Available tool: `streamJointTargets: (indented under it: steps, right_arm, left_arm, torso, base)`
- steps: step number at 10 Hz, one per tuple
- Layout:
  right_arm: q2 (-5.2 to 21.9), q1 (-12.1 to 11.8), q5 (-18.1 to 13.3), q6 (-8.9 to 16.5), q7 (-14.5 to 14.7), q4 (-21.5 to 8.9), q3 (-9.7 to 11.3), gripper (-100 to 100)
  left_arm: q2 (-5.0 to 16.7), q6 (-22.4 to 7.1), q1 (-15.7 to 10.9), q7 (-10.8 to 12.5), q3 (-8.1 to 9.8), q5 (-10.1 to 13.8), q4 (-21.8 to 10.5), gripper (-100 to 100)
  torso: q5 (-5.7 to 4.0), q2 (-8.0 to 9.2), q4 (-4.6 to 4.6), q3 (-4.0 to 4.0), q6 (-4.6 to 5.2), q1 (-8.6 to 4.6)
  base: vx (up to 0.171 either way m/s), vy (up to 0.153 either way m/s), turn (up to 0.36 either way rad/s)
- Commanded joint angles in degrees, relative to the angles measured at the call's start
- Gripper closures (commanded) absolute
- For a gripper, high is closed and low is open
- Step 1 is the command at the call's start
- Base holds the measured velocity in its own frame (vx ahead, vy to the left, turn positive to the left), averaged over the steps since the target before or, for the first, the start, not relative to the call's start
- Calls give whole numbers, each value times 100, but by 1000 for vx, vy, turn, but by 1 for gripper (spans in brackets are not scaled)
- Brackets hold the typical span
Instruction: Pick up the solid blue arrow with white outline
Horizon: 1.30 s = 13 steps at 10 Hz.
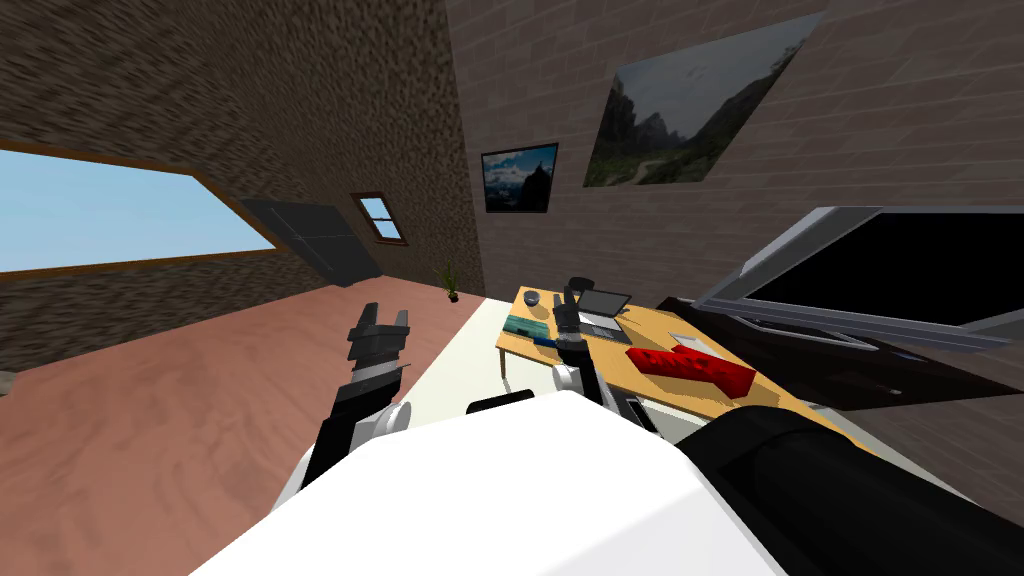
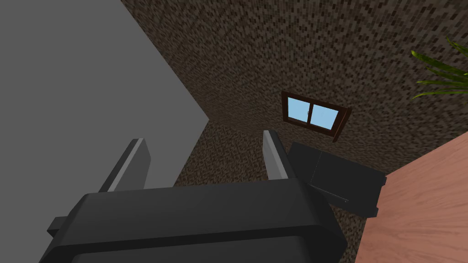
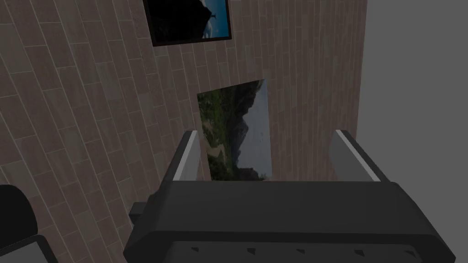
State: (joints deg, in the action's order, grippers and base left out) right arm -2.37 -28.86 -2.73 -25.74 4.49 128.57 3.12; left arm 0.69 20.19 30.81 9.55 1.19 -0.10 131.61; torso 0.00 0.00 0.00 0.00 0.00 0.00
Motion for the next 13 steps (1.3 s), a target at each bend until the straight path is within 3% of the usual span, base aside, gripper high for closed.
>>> streamJointTargets:
  steps: [1, 6, 9, 12, 13]
  right_arm:
    - [189, -105, -53, -36, -16, -94, 112, -100]
    - [692, -633, -299, -153, -66, -641, 589, -100]
    - [807, -779, -367, -178, -74, -808, 711, -100]
    - [1217, -1230, -600, -252, -81, -1353, 1102, -100]
    - [1217, -1258, -600, -252, -81, -1404, 1102, -100]
  left_arm:
    - [0, 0, 0, 0, 0, 0, 0, 0]
    - [-1, 0, -1, 0, -2, 0, 0, 0]
    - [-1, 0, -1, 0, -1, 0, 0, 0]
    - [-1, 0, -1, 0, -1, 0, 0, 0]
    - [-2, 0, -1, 0, -2, 0, 0, 0]
  torso:
    - [0, 0, 0, 0, 0, 0]
    - [13, 27, 6, 16, -1, 58]
    - [12, 9, 2, 5, -1, 52]
    - [12, 14, 3, 8, -1, 55]
    - [17, 18, 4, 10, -1, 76]
  base:
    - [-32, 71, 63]
    - [-55, 139, 71]
    - [-10, 119, 43]
    - [-26, 155, 124]
    - [-14, 164, 21]
